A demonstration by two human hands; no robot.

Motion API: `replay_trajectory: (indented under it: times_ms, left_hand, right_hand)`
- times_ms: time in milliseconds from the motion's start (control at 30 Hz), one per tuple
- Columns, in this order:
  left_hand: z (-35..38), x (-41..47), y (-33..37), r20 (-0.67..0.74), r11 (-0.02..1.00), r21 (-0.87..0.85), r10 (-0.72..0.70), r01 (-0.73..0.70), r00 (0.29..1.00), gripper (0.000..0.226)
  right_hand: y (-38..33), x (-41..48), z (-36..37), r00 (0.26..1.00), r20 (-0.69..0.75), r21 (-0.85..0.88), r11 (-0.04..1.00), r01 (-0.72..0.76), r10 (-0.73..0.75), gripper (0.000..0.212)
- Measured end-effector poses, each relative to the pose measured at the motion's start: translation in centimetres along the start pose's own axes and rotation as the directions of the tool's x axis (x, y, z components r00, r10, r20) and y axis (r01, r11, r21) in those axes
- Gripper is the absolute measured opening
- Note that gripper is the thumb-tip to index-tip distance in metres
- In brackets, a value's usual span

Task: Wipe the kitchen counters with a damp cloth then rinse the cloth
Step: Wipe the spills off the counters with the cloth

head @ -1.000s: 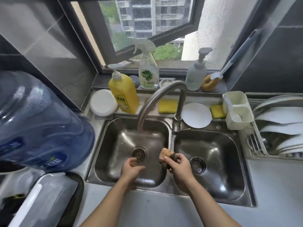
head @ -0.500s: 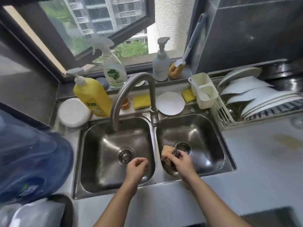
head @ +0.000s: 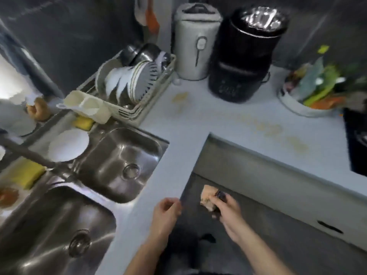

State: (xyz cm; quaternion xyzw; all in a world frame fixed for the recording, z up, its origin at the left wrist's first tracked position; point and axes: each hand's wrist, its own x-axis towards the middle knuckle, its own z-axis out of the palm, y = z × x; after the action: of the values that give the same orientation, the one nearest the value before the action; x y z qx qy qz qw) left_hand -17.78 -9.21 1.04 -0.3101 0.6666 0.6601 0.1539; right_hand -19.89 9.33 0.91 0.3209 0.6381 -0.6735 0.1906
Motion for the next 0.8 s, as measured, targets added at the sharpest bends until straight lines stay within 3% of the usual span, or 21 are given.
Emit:
replay_trajectory:
  times_ms: [167,400,567,700,800]
  left_hand:
    - [9.5,-2.7,-0.8,0.241,0.974,0.218,0.011,-0.065,0.97,0.014]
    - [27.9,-10.3,-6.0,0.548,0.851,0.483,-0.108,-0.208,0.829,0.012]
    - [40.5,-17.7,-11.7,0.614,0.763,0.596,-0.234,-0.249,0.754,0.008]
    - [48.5,-23.4,-14.9,0.679,0.668,0.646,-0.282,-0.37,0.678,0.012]
    - [54.3,-27.3,-16.6,0.704,0.607,0.666,-0.317,-0.434,0.636,0.021]
  right_hand:
    - [3.6,-3.8,-11.5,0.968,-0.25,0.224,0.974,0.032,0.026,0.017]
    - [12.6,-10.7,-29.8,0.837,-0.52,0.526,0.836,0.157,0.169,0.03]
    - [18.0,-16.0,-42.3,0.753,-0.613,0.597,0.764,0.243,0.24,0.019]
    - [21.1,-18.9,-50.7,0.665,-0.676,0.642,0.696,0.322,0.316,0.02]
    - [23.0,-20.5,-56.0,0.639,-0.678,0.669,0.663,0.335,0.362,0.026]
